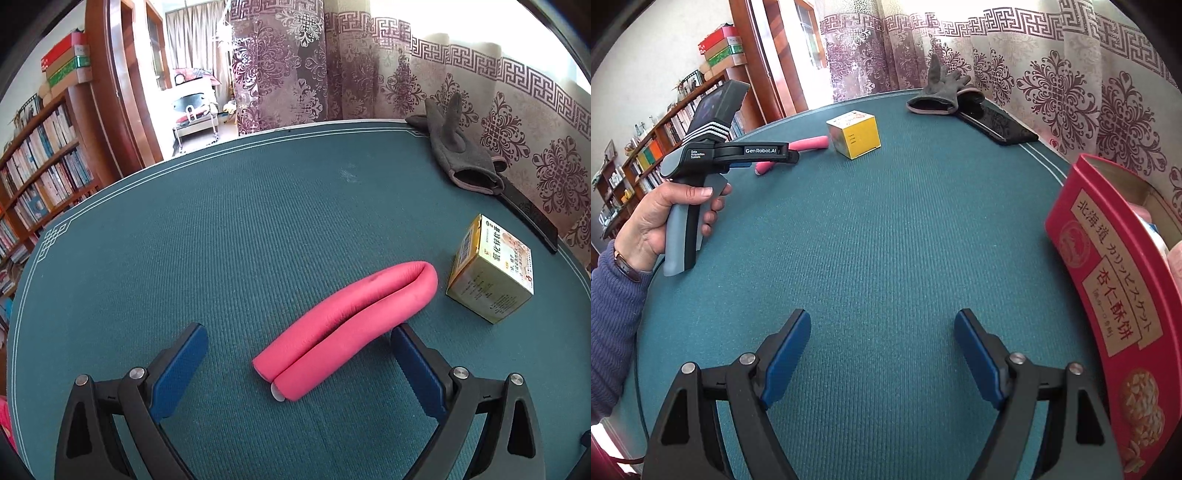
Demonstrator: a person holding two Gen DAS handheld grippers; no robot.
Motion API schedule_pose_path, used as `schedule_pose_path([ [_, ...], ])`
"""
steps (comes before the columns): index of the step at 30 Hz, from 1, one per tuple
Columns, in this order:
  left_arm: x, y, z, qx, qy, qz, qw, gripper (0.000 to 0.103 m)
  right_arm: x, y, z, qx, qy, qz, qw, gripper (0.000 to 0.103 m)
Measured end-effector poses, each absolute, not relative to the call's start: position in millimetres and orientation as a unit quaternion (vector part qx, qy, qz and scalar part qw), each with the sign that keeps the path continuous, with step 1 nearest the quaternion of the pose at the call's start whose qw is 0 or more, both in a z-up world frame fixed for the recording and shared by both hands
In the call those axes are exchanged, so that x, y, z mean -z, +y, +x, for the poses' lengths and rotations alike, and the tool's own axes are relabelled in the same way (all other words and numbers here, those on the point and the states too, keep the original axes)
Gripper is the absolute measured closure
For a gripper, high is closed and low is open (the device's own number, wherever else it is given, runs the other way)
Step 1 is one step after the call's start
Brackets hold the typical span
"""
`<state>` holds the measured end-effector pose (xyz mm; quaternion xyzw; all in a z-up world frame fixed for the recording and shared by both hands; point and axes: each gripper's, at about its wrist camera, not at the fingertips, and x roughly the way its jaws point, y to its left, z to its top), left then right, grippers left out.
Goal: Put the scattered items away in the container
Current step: 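Move both open tools back toward the remaining pink curler and box, then grasp the last pink foam curler with the left tool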
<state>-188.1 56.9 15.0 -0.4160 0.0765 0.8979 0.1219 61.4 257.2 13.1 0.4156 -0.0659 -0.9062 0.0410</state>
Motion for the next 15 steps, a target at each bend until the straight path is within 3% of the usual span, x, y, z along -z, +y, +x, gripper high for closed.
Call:
schedule_pose_path([
  [11,-10.1,58.0,-198.6,-0.894,0.068,-0.423,0.134,0.003,-10.0,254.0,60.1,0.907,-0.056,0.416,0.038,0.018],
  [13,-11.0,59.2,-197.7,-0.894,0.070,-0.420,0.139,0.007,-9.6,252.3,60.8,0.907,-0.053,0.416,0.037,0.018],
  [15,-12.9,62.0,-194.6,-0.895,0.074,-0.414,0.148,0.023,-9.4,251.4,60.6,0.907,-0.051,0.416,0.036,0.018],
])
